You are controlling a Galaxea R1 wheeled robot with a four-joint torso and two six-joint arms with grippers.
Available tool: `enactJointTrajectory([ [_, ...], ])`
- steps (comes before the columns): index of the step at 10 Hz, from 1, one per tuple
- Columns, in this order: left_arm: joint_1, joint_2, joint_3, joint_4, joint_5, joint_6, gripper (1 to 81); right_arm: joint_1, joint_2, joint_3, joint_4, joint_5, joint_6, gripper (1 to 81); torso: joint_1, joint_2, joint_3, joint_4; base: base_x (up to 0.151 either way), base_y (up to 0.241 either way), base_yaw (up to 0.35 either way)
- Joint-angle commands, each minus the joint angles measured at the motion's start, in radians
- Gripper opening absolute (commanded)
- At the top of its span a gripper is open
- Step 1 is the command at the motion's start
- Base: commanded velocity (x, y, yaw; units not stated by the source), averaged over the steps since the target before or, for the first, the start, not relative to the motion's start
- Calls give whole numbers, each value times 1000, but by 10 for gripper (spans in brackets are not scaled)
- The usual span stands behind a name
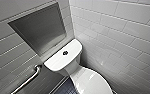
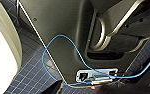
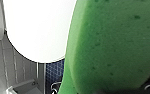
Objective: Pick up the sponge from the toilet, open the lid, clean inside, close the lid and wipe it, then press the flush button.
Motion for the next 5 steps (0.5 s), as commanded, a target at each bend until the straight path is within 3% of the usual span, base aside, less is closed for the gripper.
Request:
enactJointTrajectory([
  [1, 24, -13, -4, 12, 42, 5, 811, 248, -46, 147, -27, -143, -6, 10, 0, 0, 0, 0, 0, 0, 0],
  [4, 24, -13, -4, 9, 44, 5, 811, 455, 158, -38, -24, -355, 4, 10, 0, 0, 0, 0, 0, 0, 0],
  [5, 24, -15, -4, 8, 44, 4, 811, 497, 223, -117, -24, -384, 4, 10, 0, 0, 0, 0, 0, 0, 0],
])
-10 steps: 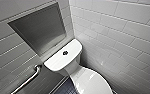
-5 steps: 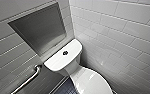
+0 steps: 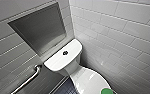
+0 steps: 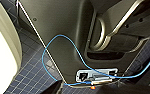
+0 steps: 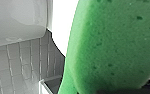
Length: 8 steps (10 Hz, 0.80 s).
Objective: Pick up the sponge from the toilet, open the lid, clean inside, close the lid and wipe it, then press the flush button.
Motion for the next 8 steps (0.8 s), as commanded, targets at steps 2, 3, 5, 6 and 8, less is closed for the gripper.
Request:
enactJointTrajectory([
  [2, 24, -15, -4, 6, 48, 4, 811, 323, 307, -423, -17, -291, 2, 10, 0, 0, 0, 0, 0, 0, 0],
  [3, 24, -15, -4, 5, 48, 4, 811, 332, 397, -526, -11, -291, 4, 10, 0, 0, 0, 0, 0, 0, 0],
  [5, 24, -15, -4, 3, 50, 4, 811, 353, 508, -650, -6, -289, 5, 10, 0, 0, 0, 0, 0, 0, 0],
  [6, 24, -15, -4, 2, 50, 4, 811, 369, 569, -716, -6, -289, 5, 10, 0, 0, 0, 0, 0, 0, 0],
  [8, 24, -13, -4, 2, 50, 4, 811, 390, 681, -817, -6, -288, 5, 10, 0, 0, 0, 0, 0, 0, 0],
])
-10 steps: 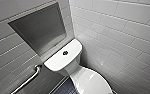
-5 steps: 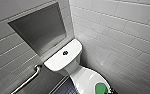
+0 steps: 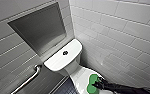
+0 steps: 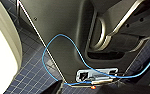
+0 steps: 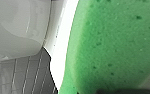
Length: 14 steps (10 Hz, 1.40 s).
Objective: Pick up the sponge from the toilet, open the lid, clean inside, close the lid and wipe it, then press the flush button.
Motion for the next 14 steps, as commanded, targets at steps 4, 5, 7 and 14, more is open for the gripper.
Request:
enactJointTrajectory([
  [4, 24, -15, -4, 3, 47, 4, 811, 140, 388, -329, -20, -106, 4, 10, 0, 0, 0, 0, 0, 0, 0],
  [5, 26, -15, -4, 3, 47, 4, 811, 117, 416, -355, -29, -101, 4, 10, 0, 0, 0, 0, 0, 0, 0],
  [7, 27, -15, -4, 3, 47, 2, 811, 50, 450, -419, -55, -80, -3, 10, 0, 0, 0, 0, 0, 0, 0],
  [14, 30, -19, -4, 3, 47, 2, 811, -115, 175, -186, -60, -11, 1, 10, 0, 0, 0, 0, 0, 0, 0],
])
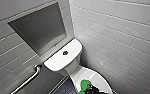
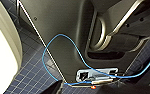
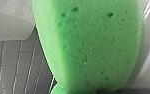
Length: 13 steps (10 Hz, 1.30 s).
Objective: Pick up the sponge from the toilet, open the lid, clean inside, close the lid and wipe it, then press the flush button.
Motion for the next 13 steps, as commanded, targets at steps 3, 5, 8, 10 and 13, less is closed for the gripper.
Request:
enactJointTrajectory([
  [3, 30, -15, -4, 9, 47, 4, 811, -38, -384, 462, -3, -42, 9, 10, 0, 0, 0, 0, 0, 0, 0],
  [5, 31, -16, -4, 11, 44, 4, 811, -71, -494, 549, -2, -16, 9, 10, 0, 0, 0, 0, 0, 0, 0],
  [8, 31, -21, -4, 11, 37, 4, 811, -143, -642, 640, 0, 41, 10, 10, 0, 0, 0, 0, 0, 0, 0],
  [10, 30, -21, -2, 14, 36, 4, 811, -222, -723, 652, 1, 107, 10, 10, 0, 0, 0, 0, 0, 0, 0],
  [13, 30, -21, -4, 14, 36, 4, 811, -253, -866, 769, -2, 142, 9, 10, 0, 0, 0, 0, 0, 0, 0],
])
